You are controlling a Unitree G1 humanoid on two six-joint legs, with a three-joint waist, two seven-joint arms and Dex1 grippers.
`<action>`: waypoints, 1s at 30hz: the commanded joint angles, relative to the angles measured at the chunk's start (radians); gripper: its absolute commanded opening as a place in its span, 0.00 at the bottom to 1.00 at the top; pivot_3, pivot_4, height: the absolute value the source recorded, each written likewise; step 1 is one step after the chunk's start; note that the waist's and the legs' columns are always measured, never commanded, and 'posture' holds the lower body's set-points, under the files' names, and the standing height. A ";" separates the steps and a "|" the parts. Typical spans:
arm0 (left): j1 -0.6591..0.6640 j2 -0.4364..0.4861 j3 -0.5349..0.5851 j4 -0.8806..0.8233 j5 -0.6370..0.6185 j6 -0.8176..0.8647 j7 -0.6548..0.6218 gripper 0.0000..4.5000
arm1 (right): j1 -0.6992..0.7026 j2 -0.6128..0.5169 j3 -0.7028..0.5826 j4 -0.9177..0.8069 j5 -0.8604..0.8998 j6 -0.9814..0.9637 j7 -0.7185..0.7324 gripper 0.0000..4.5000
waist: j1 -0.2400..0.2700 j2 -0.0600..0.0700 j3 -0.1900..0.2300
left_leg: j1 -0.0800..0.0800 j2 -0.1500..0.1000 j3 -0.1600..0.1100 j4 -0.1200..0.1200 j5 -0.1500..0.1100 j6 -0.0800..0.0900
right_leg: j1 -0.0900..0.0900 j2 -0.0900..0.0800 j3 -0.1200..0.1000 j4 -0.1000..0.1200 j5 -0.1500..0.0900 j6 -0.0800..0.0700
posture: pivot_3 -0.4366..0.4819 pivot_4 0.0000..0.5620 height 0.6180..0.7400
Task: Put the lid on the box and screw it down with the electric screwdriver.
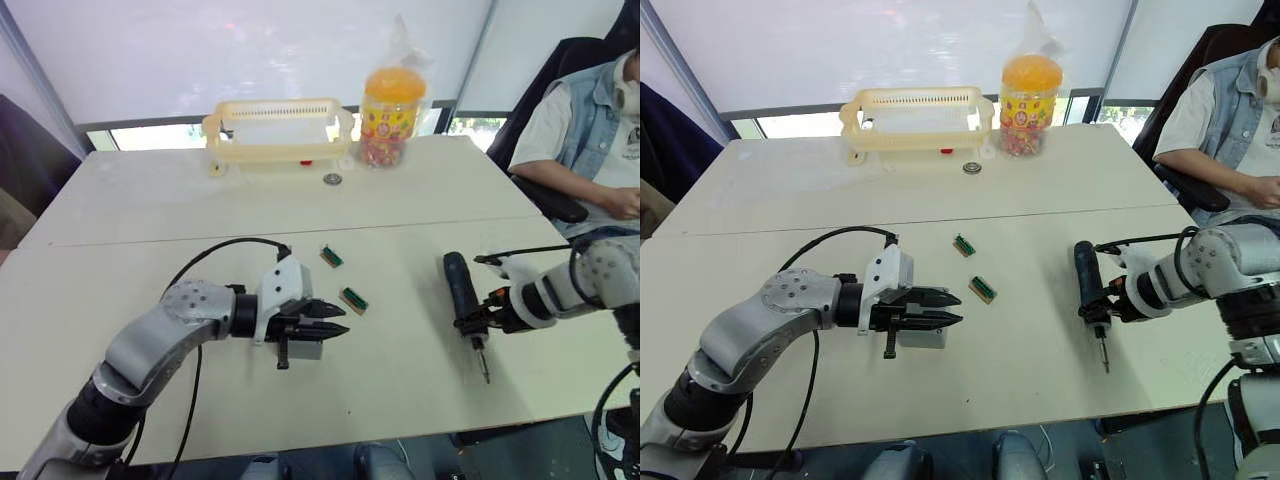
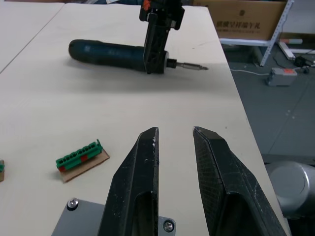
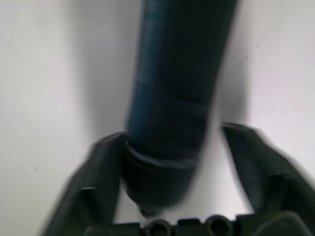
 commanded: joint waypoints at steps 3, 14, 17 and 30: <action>0.016 0.016 0.030 -0.010 -0.004 -0.007 -0.001 0.24 | 0.075 -0.007 -0.019 -0.047 0.049 0.006 -0.022 0.40 | 0.003 -0.001 -0.001 | 0.000 0.000 0.000 0.000 0.000 0.000 | 0.000 0.000 0.000 0.000 0.000 0.000 | 0.48 0.27 1.00; -0.041 0.131 0.188 0.221 -0.051 -0.018 -0.134 0.24 | 0.055 0.200 -0.459 -0.387 -0.087 -0.495 0.036 0.40 | -0.004 0.009 0.006 | -0.002 0.000 0.001 0.000 0.000 0.000 | -0.003 0.000 0.001 0.001 0.001 0.001 | 0.48 0.27 1.00; -0.059 0.174 0.174 0.248 -0.042 -0.025 -0.193 0.24 | 0.092 0.346 -0.500 -0.559 -0.099 -0.700 0.051 0.40 | -0.002 0.010 0.006 | -0.010 0.000 -0.001 -0.001 0.000 0.000 | -0.013 0.001 0.000 0.005 0.001 0.002 | 0.48 0.27 1.00; -0.091 0.198 0.087 0.223 0.013 -0.015 -0.238 0.24 | 0.347 0.735 -0.126 -0.768 -0.289 -1.072 0.194 0.40 | 0.001 0.008 0.005 | -0.016 -0.001 -0.001 0.001 0.002 -0.003 | -0.017 -0.002 0.000 0.005 0.001 0.001 | 0.48 0.27 1.00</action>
